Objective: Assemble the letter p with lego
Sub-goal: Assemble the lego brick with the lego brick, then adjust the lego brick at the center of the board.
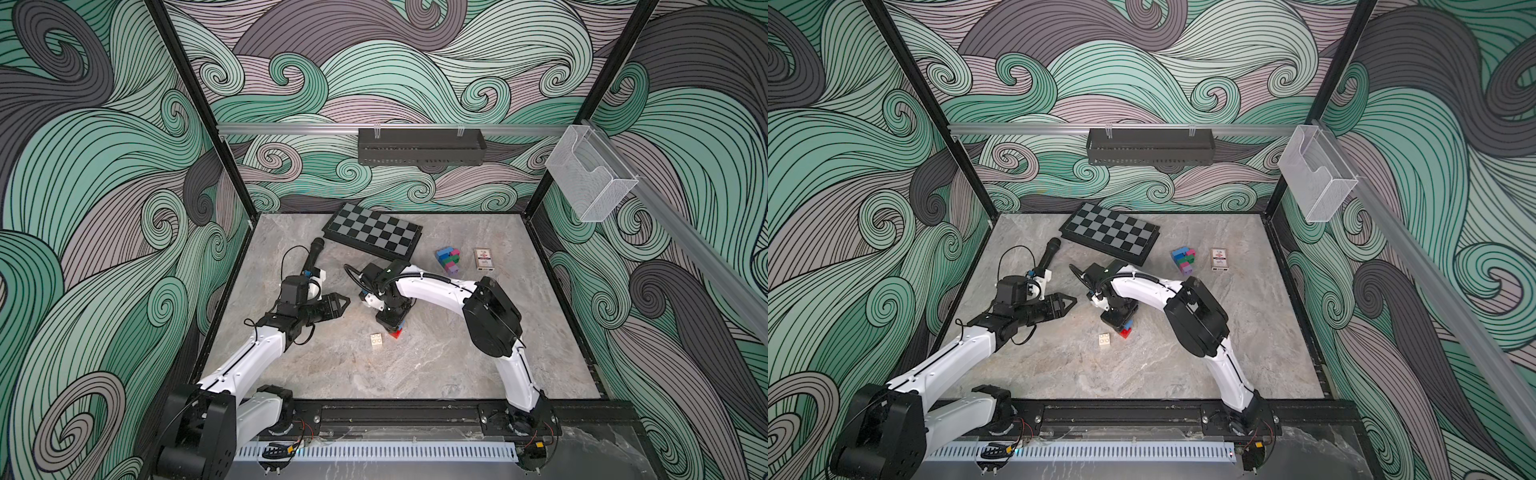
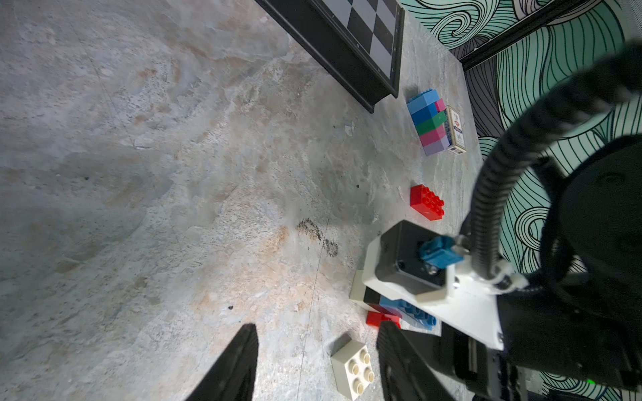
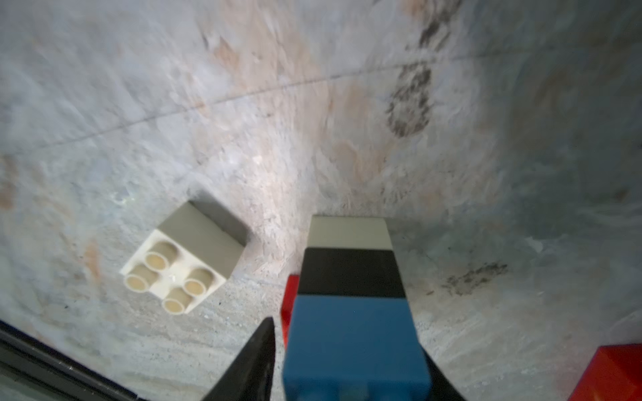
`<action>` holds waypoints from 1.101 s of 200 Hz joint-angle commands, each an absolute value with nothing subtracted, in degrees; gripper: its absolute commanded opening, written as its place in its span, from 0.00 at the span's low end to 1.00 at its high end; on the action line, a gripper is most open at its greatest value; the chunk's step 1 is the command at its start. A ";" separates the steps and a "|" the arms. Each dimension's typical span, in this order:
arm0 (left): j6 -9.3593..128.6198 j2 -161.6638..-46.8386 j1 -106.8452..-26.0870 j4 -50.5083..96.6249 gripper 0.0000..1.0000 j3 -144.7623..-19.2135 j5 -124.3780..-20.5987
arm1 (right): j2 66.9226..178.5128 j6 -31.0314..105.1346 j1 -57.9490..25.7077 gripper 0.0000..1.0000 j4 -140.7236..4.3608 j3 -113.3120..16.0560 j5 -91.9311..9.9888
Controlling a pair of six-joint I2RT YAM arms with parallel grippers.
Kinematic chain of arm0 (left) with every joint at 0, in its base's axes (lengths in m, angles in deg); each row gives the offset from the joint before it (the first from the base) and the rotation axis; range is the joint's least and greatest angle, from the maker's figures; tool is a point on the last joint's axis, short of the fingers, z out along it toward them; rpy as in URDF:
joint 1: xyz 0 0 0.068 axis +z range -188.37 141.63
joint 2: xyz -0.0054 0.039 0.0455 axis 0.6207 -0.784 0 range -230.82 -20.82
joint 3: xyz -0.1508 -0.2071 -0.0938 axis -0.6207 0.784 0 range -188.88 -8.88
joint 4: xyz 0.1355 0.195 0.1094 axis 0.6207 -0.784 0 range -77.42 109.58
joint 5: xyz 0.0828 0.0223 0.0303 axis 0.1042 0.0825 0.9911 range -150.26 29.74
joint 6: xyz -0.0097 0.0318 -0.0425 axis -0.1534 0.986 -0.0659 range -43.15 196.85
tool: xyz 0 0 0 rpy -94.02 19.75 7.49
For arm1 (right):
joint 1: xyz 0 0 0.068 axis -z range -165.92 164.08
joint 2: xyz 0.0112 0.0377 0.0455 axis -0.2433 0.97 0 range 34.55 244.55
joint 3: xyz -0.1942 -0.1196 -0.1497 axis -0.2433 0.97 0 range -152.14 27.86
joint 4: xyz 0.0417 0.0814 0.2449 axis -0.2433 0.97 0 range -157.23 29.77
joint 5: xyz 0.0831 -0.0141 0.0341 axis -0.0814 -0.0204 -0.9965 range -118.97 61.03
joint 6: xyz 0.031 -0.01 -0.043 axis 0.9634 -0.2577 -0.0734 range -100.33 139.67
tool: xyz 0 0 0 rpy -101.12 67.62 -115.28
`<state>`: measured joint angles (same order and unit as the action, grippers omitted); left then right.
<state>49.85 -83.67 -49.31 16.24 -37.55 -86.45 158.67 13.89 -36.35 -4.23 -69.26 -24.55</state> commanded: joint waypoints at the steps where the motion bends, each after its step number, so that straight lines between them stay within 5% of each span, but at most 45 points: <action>1: 50.83 -83.58 -48.91 16.93 0.56 -37.45 -87.31 | 160.25 14.91 -36.32 0.61 -2.51 -68.85 -23.20; 53: 50.89 -82.71 -48.91 16.55 0.56 -37.45 -87.06 | 157.04 15.62 -36.63 0.71 -2.58 -69.66 -22.36; 220: 51.37 -81.29 -48.91 14.68 0.56 -37.58 -85.31 | 150.38 22.42 -37.86 0.62 -16.17 -56.74 -22.12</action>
<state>50.44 -81.94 -49.31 15.67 -37.55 -85.97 151.13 20.07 -37.18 -12.25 -58.20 -23.04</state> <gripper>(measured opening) 0.562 0.641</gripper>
